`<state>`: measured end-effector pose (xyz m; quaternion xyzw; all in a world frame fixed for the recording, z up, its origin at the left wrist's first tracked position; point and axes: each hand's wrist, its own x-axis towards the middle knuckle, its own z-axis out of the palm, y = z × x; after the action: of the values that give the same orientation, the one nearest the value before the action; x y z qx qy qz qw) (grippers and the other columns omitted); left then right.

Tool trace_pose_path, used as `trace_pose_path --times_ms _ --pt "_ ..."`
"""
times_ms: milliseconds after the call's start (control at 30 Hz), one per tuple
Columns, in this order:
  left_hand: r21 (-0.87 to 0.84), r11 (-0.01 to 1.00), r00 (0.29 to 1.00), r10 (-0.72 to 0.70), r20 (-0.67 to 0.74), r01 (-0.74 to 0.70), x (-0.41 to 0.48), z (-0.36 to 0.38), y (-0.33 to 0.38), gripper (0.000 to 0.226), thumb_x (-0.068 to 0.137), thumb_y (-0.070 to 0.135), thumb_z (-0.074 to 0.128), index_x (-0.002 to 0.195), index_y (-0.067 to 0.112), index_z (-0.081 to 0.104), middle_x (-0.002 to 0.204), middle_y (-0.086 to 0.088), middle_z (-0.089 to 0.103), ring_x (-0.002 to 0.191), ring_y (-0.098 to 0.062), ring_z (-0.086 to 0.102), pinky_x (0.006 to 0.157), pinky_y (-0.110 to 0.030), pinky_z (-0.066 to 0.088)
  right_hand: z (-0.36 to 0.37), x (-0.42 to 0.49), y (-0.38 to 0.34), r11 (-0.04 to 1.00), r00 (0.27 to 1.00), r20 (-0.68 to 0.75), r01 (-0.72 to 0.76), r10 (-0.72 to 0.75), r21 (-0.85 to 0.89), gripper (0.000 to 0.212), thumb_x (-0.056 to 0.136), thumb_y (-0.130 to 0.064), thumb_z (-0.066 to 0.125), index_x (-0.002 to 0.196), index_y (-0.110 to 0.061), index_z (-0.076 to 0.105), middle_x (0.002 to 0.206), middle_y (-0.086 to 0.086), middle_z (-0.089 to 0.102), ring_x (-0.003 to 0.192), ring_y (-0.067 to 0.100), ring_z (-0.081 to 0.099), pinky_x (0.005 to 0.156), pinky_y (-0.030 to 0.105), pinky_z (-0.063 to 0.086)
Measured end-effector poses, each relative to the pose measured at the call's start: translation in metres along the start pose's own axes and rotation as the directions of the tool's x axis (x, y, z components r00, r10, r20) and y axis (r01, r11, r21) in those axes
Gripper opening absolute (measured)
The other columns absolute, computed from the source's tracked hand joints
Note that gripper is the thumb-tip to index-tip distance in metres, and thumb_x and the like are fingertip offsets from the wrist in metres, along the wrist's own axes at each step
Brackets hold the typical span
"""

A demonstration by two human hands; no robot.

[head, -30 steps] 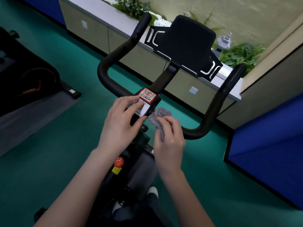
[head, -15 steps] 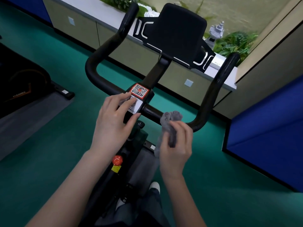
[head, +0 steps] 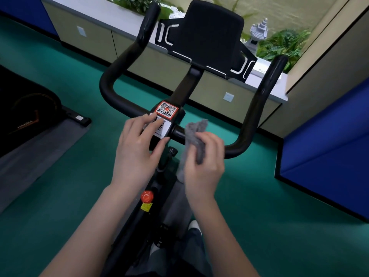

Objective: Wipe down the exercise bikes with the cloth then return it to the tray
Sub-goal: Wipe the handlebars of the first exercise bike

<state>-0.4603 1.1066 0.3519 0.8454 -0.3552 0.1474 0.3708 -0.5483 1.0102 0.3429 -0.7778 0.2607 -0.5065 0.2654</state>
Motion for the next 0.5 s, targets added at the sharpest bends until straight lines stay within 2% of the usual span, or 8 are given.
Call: trace_pose_path --times_ms 267,400,500 --pt "-0.012 0.999 0.999 0.037 0.009 -0.036 0.003 0.000 -0.009 0.039 0.082 0.018 0.071 0.118 0.005 0.063 0.118 -0.008 0.059 0.111 -0.025 0.049 0.096 -0.025 0.035 0.020 -0.004 -0.010 0.997 0.985 0.163 0.057 -0.063 0.043 0.021 0.082 0.013 0.058 0.101 0.006 0.064 0.103 0.016 0.063 0.099 0.023 0.061 0.092 0.024 0.048" --pt "-0.021 0.999 0.999 0.042 0.002 -0.042 0.003 0.000 -0.010 0.039 0.082 0.021 0.071 0.117 0.005 0.064 0.117 -0.007 0.060 0.110 -0.024 0.048 0.095 -0.028 0.038 0.008 -0.010 -0.005 0.997 0.994 0.105 -0.035 0.028 0.067 0.024 0.079 0.016 0.057 0.100 0.004 0.063 0.102 0.013 0.060 0.100 0.012 0.055 0.092 0.011 0.040" --pt "-0.034 0.999 0.999 0.035 -0.008 -0.036 0.003 0.000 -0.010 0.038 0.082 0.022 0.072 0.116 0.006 0.065 0.117 -0.007 0.060 0.110 -0.024 0.048 0.094 -0.033 0.042 -0.015 -0.031 0.008 0.977 0.980 0.153 -0.154 0.131 0.149 0.024 0.081 0.010 0.059 0.098 -0.007 0.062 0.101 0.000 0.060 0.097 0.002 0.056 0.087 0.011 0.042"
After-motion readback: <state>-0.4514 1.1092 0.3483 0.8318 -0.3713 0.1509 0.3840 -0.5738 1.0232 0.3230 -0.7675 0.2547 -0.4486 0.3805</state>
